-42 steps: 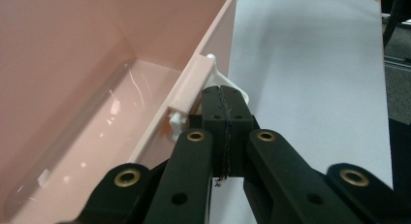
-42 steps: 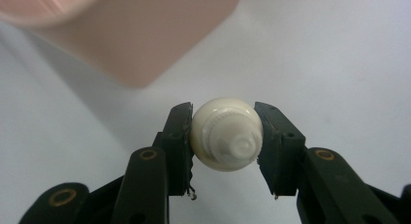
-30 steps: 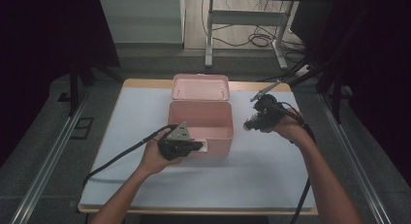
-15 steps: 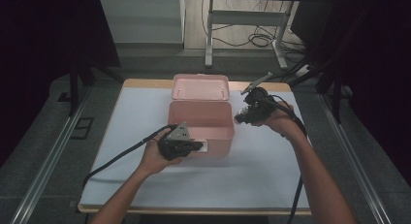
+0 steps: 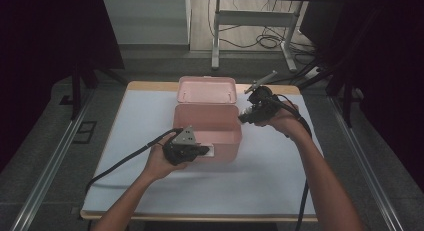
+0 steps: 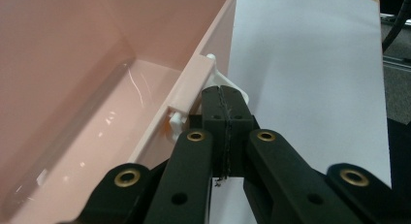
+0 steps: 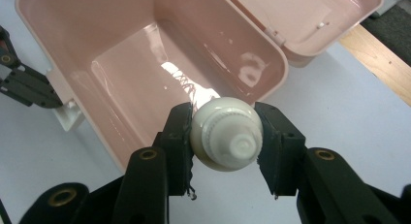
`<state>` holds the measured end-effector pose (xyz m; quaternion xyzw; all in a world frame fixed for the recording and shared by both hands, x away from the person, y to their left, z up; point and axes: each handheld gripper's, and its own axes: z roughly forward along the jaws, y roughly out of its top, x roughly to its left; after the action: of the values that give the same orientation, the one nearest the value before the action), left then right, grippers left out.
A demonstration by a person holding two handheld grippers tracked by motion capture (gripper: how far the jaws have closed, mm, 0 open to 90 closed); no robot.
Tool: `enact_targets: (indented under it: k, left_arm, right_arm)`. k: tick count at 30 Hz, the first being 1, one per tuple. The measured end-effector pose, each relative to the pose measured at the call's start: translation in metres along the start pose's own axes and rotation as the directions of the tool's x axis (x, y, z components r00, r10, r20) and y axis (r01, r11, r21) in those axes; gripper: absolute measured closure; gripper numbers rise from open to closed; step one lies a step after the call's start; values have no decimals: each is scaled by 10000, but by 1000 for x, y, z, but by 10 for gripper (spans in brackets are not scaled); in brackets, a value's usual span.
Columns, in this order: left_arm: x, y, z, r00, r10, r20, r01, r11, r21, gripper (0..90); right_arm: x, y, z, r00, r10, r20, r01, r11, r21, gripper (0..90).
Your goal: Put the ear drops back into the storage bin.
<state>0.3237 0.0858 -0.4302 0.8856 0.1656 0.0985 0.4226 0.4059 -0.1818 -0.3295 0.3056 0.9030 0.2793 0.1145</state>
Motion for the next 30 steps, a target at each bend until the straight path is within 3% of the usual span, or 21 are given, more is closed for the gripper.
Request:
enact_targets:
  k: [30]
  left_arm:
    - [0, -1, -1, 10000, -6, -24, 6, 10000, 26, 900]
  right_arm:
    - [15, 45, 54, 9982, -328, -494, 339, 9992, 214, 601]
